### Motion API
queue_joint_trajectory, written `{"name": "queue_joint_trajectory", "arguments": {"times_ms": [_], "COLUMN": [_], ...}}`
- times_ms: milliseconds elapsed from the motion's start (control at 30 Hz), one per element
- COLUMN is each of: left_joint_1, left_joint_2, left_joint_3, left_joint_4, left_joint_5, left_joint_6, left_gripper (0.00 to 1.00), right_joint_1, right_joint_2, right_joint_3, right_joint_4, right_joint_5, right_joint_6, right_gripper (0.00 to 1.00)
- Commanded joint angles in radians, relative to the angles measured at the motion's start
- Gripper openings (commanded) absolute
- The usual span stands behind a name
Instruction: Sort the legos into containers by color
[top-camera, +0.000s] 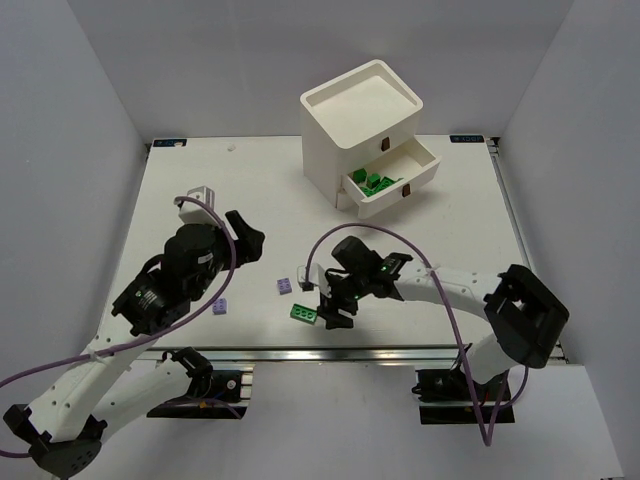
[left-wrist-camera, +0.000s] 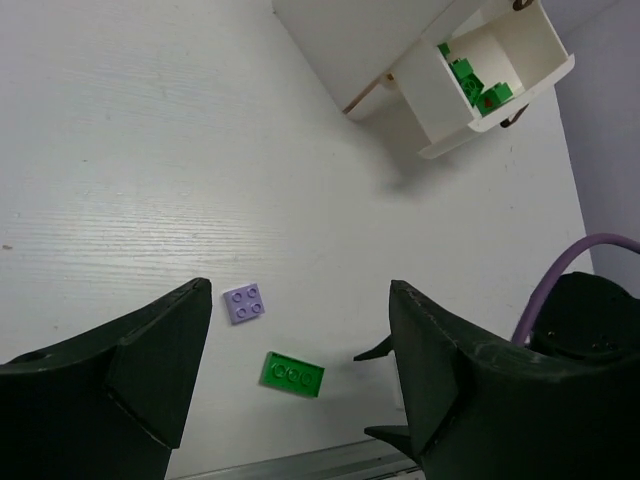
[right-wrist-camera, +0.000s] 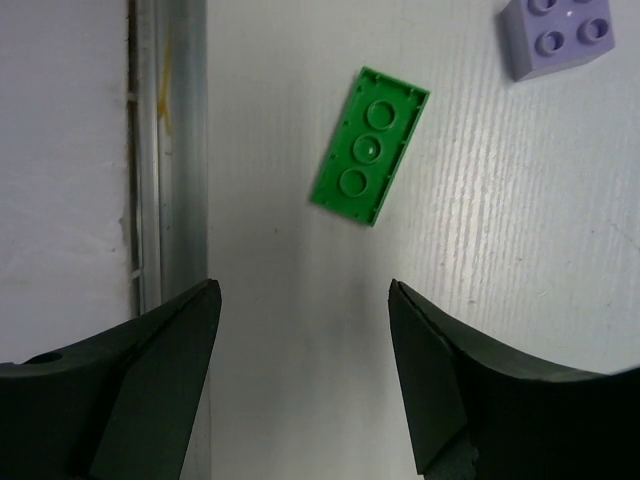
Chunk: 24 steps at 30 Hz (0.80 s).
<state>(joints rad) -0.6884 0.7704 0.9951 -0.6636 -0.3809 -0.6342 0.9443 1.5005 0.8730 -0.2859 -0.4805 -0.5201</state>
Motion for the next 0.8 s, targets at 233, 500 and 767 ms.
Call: {"name": "queue_joint_trajectory", "arguments": {"times_ms": [233, 500, 767], "left_joint_1": [0.001, 0.001, 0.001], "left_joint_2": [-0.052, -0.097, -0.149], "left_joint_3": [0.025, -0.001, -0.035], "left_joint_4": [-0.102, -0.114, -0.122], "left_joint_5": [-0.075, -0.079, -0.082], "left_joint_6": [-0.062, -0.087, -0.107], "left_gripper": [0.82, 0.82, 0.82], "right_joint_1": [0.097, 0.146, 0.169], "right_joint_2": [0.148, 0.250, 0.314], "right_joint_3": [0.112, 0.153, 0.173], "right_joint_4": [0.160, 0.208, 0.215], "right_joint_5": [0.163, 0.258, 0.345], "right_joint_6": [0.180, 0.226, 0.216], "right_gripper": [0.72, 0.73, 0.55]}}
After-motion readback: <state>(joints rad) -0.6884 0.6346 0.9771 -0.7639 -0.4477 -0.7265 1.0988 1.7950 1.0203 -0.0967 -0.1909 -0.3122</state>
